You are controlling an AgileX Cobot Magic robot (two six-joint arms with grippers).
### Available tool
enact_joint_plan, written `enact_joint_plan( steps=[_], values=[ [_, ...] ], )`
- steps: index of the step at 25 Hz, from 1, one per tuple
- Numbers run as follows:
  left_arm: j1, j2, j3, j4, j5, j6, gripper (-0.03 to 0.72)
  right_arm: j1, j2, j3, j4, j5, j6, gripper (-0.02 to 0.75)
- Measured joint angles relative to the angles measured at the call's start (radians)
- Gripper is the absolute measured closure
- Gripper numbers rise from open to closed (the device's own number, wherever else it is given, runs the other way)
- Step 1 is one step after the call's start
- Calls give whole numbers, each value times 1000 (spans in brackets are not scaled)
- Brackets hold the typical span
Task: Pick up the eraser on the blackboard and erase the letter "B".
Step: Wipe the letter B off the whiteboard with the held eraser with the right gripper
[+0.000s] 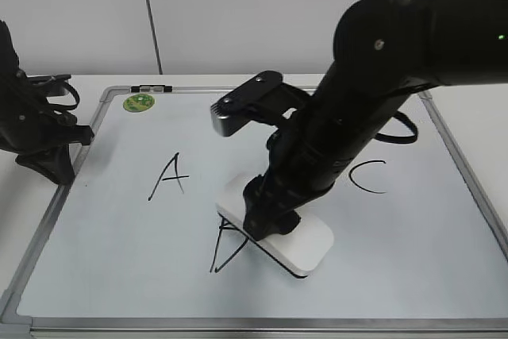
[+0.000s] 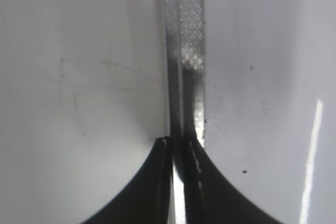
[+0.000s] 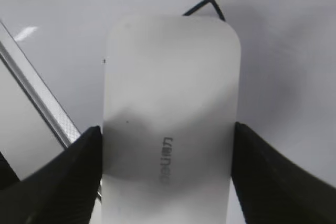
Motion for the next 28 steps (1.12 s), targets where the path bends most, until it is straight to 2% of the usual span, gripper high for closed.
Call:
enact_joint_plan(
  steps=[7,12,20,28],
  values=[
    [0,0,0,0,0,0,678,105,77,-48,-71,-21,0,195],
    [0,0,0,0,0,0,678,150,121,-48,-122,-77,0,195],
    [0,0,0,-2,-2,0,678,173,193,-48,-203,-159,0,195],
    [0,0,0,-2,-4,-2,686,176,199,-54,-229,-166,0,195]
  ],
)
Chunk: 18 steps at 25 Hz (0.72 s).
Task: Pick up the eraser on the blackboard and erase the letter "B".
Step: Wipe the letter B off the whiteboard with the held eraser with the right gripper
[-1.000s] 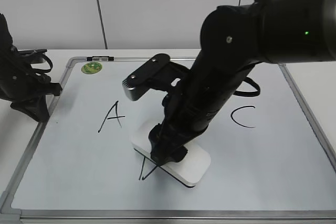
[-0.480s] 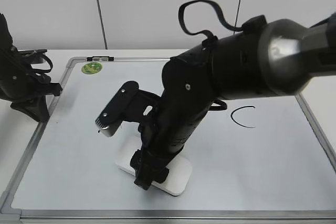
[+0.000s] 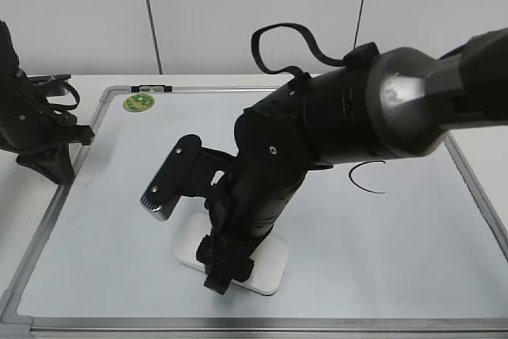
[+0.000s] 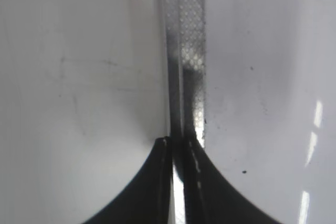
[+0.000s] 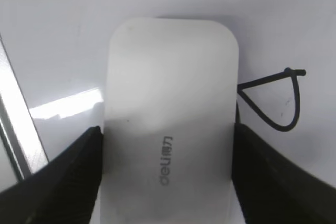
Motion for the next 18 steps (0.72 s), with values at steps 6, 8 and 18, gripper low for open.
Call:
enact_joint_plan(
  steps=[6,8,18],
  values=[
    [0,0,0,0,-1,-2,685,2,8,-5,-34,-2,0,195],
    [0,0,0,0,-1,-2,686,2,9,-7,-47,-4,8,195],
    [0,0,0,0,-1,-2,685,-17,15,-10,-148,-42,124,195]
  ],
)
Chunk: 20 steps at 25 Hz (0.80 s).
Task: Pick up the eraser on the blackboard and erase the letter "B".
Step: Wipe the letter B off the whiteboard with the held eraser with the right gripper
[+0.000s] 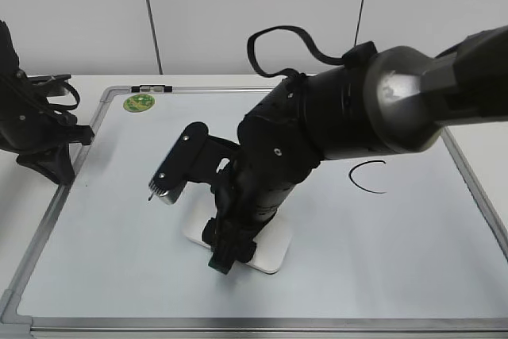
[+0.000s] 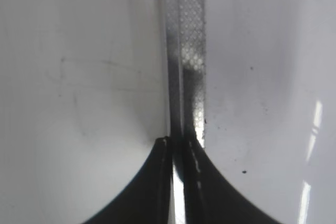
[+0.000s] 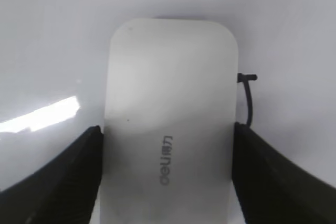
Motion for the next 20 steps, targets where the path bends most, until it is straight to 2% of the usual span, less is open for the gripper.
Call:
enact_joint_plan(
  steps=[14,20],
  values=[
    [0,0,0,0,0,0,685,-163,1,0,-2,-20,37,195],
    [0,0,0,0,0,0,685,-178,1,-2,-2,-24,48,195]
  ],
)
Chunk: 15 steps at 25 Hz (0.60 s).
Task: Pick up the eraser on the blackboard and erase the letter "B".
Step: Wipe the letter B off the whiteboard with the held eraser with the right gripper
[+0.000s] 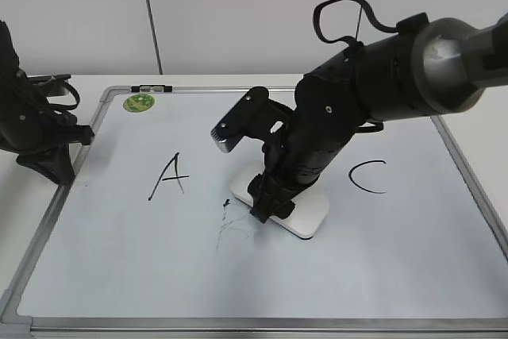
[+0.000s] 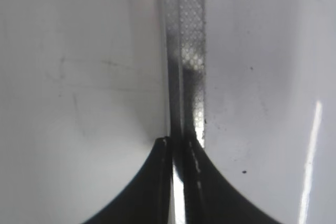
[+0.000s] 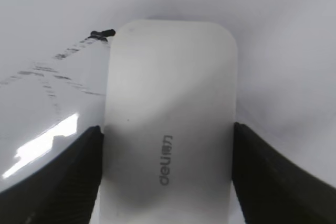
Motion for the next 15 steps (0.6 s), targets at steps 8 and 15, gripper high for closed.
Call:
enact_joint_plan(
  steps=[8,15],
  values=[
    [0,0,0,0,0,0,685,-5,82,-161,1,103,0,195],
    [0,0,0,0,0,0,685,-8,134,-263,76,215,-57,195]
  ],
)
